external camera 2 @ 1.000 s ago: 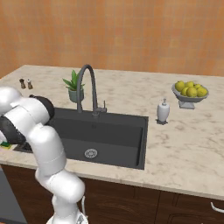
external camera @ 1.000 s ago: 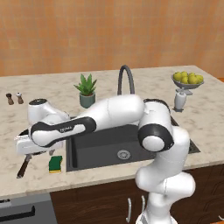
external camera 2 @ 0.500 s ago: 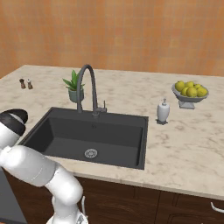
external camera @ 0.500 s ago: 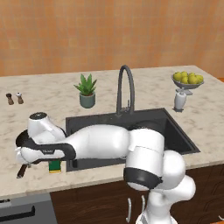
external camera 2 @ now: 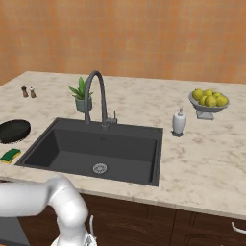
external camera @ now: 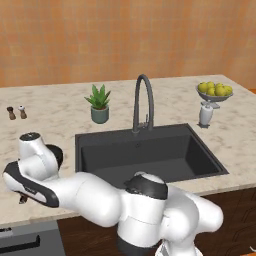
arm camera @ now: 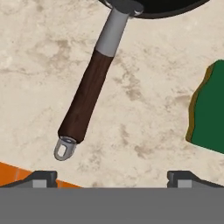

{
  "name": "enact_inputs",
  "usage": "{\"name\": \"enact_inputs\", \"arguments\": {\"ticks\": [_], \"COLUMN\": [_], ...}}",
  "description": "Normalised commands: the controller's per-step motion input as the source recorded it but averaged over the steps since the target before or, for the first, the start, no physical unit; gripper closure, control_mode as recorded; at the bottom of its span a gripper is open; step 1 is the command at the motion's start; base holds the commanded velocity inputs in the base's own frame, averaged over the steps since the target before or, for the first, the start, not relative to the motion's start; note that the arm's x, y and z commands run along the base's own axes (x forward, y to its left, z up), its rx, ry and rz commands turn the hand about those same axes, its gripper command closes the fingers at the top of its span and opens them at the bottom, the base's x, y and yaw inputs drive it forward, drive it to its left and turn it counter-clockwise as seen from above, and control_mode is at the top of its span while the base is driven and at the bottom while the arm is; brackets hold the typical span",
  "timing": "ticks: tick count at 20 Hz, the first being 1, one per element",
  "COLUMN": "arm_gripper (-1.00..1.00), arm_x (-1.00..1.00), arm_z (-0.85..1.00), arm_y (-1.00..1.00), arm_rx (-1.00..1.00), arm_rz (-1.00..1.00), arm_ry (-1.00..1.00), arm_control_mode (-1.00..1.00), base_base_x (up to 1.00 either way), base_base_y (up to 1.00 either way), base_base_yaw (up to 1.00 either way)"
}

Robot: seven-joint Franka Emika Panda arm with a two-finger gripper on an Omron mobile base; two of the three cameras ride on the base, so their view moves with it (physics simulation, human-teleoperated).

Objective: Pick the pan and sponge and place them into the sink. Then turn on the water.

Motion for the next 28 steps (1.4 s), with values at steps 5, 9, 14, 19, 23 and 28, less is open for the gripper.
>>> {"name": "enact_inputs", "arguments": {"ticks": [5,9,14,19,23,28], "arm_gripper": [-1.00,-1.00,-1.00,-1.00,-1.00,-1.00], "arm_x": [0.10,0.06,0.12,0.18,0.14,0.12], "arm_z": [-0.07,-0.13,-0.15,-0.31,-0.23,-0.22], "arm_y": [0.38,0.35,0.27,0.12,0.01,0.06], "arm_rx": [-0.01,0.00,0.00,0.00,0.00,0.00], "arm_rz": [0.00,0.00,-0.01,-0.01,0.00,0.00], "arm_ry": [0.00,0.00,0.00,0.00,0.00,0.00], "arm_control_mode": [-1.00,-1.00,-1.00,-1.00,-1.00,-1.00], "base_base_x": [0.00,0.00,0.00,0.00,0.00,0.00], "base_base_y": [0.00,0.00,0.00,0.00,0.00,0.00], "base_base_yaw": [0.00,0.00,0.00,0.00,0.00,0.00]}}
